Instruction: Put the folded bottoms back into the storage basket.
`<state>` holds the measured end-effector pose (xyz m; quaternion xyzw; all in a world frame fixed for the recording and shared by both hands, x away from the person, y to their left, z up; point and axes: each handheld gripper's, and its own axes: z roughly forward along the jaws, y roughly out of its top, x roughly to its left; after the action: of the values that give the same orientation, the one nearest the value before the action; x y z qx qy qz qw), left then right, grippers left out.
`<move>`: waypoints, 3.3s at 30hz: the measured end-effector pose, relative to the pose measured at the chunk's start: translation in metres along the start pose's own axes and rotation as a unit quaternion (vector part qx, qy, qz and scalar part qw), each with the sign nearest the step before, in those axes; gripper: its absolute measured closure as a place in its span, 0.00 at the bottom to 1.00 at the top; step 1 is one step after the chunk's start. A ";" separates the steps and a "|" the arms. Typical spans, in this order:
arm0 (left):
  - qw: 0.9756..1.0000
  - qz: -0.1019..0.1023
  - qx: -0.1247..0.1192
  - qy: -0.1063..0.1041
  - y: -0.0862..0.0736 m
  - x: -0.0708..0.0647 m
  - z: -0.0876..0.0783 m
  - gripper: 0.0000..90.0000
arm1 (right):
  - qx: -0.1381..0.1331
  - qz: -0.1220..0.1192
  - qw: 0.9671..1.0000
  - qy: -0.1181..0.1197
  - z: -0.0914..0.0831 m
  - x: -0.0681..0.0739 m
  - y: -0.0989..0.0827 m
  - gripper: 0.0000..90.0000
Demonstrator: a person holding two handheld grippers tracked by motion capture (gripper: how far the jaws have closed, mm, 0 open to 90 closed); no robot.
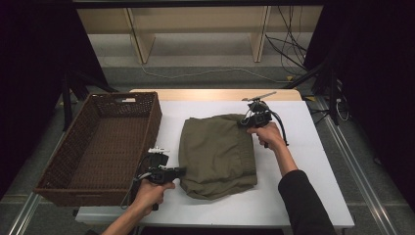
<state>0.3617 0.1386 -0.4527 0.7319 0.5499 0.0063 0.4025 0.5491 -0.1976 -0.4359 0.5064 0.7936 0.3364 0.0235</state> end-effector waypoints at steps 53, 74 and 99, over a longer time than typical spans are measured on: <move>0.988 -0.013 -0.139 -0.068 0.048 0.003 -0.095 0.96 | -0.109 0.009 0.992 0.055 -0.068 0.054 0.054 0.91; 0.973 -0.065 -0.203 -0.083 0.057 0.031 -0.131 0.96 | -0.118 -0.004 0.991 0.057 -0.066 0.088 0.089 0.91; 0.966 -0.084 -0.232 -0.081 0.056 0.067 -0.170 0.96 | -0.121 -0.015 0.990 0.070 -0.050 0.133 0.119 0.91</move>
<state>0.3556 0.2877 -0.3333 0.5679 0.5585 0.0408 0.6032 0.5590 -0.0834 -0.2904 0.4635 0.7543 0.4638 0.0341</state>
